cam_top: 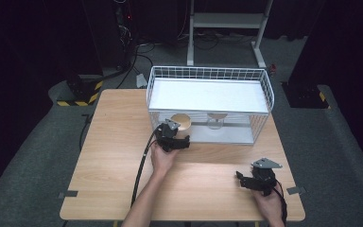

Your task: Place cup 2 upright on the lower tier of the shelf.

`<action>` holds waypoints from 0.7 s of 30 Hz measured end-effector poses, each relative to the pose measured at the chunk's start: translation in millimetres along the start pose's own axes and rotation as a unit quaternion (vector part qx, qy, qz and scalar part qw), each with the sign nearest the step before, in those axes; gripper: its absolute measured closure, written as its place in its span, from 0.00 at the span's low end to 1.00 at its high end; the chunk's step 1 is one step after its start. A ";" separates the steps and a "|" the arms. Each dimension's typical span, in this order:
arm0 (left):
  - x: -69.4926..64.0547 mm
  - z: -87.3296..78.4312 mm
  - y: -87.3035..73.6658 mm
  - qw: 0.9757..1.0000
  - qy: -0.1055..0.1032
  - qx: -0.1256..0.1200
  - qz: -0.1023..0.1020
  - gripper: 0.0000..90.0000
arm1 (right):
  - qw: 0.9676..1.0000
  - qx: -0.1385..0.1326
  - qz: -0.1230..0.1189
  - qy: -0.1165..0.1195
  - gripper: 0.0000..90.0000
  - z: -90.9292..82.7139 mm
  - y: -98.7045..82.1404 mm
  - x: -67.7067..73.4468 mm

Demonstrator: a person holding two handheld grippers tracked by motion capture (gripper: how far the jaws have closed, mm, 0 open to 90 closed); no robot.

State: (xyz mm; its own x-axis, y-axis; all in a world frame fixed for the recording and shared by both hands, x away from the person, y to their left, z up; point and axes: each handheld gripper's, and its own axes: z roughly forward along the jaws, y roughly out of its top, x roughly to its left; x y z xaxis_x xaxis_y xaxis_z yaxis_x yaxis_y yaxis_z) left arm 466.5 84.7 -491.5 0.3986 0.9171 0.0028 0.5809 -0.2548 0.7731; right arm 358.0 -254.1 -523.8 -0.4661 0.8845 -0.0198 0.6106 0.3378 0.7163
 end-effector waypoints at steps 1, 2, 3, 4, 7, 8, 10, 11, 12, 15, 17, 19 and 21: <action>-1.4 -0.4 -1.3 1.000 0.000 -0.003 -0.006 0.13 | 1.000 0.000 0.000 0.000 0.24 0.0 0.0 0.0; -1.4 -1.3 -2.4 1.000 0.004 0.002 0.002 0.14 | 1.000 0.000 0.000 0.000 0.24 0.0 0.0 0.0; -1.4 -1.3 -2.4 1.000 0.004 0.002 0.002 0.15 | 1.000 0.000 0.000 0.000 0.24 0.0 0.0 0.0; -2.0 -1.2 -3.2 1.000 0.006 0.002 0.005 0.15 | 1.000 0.000 0.000 0.000 0.24 0.0 0.0 0.0; -3.8 -2.9 -6.5 1.000 0.011 0.002 0.003 0.17 | 1.000 0.000 0.000 0.000 0.24 0.0 0.0 0.0; -3.8 -2.8 -6.9 1.000 0.011 0.002 0.004 0.18 | 1.000 0.000 0.000 0.000 0.24 0.0 0.0 0.0; -3.8 -2.4 -7.8 1.000 0.013 0.004 0.005 0.18 | 1.000 0.000 0.000 0.000 0.24 0.0 0.0 0.0; -3.6 -2.2 -8.2 1.000 0.012 0.004 0.004 0.18 | 1.000 0.000 0.000 0.000 0.24 0.0 0.0 0.0; -3.6 -2.2 -8.2 1.000 0.012 0.004 0.004 0.18 | 1.000 0.000 0.000 0.000 0.24 0.0 0.0 0.0; -3.9 -0.7 -8.9 1.000 0.011 0.006 0.003 0.18 | 1.000 0.000 0.000 0.000 0.24 0.0 0.0 0.0; -3.8 0.4 -8.7 1.000 0.013 0.009 0.005 0.18 | 1.000 0.000 0.000 0.000 0.24 0.0 0.0 0.0; -4.0 1.4 -8.6 1.000 0.016 0.011 0.000 0.19 | 1.000 0.000 0.000 0.000 0.24 0.0 0.0 0.0; -2.3 2.5 -7.9 1.000 0.018 0.012 0.007 0.21 | 1.000 0.000 0.000 0.000 0.24 0.0 0.0 0.0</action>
State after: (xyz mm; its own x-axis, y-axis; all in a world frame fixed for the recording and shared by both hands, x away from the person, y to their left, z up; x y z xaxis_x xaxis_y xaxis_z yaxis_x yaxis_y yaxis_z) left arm 462.7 83.9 -499.1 0.3812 0.9237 0.0373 0.5917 -0.2748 0.7579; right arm 358.0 -254.1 -523.8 -0.4662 0.8845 -0.0200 0.6104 0.3379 0.7164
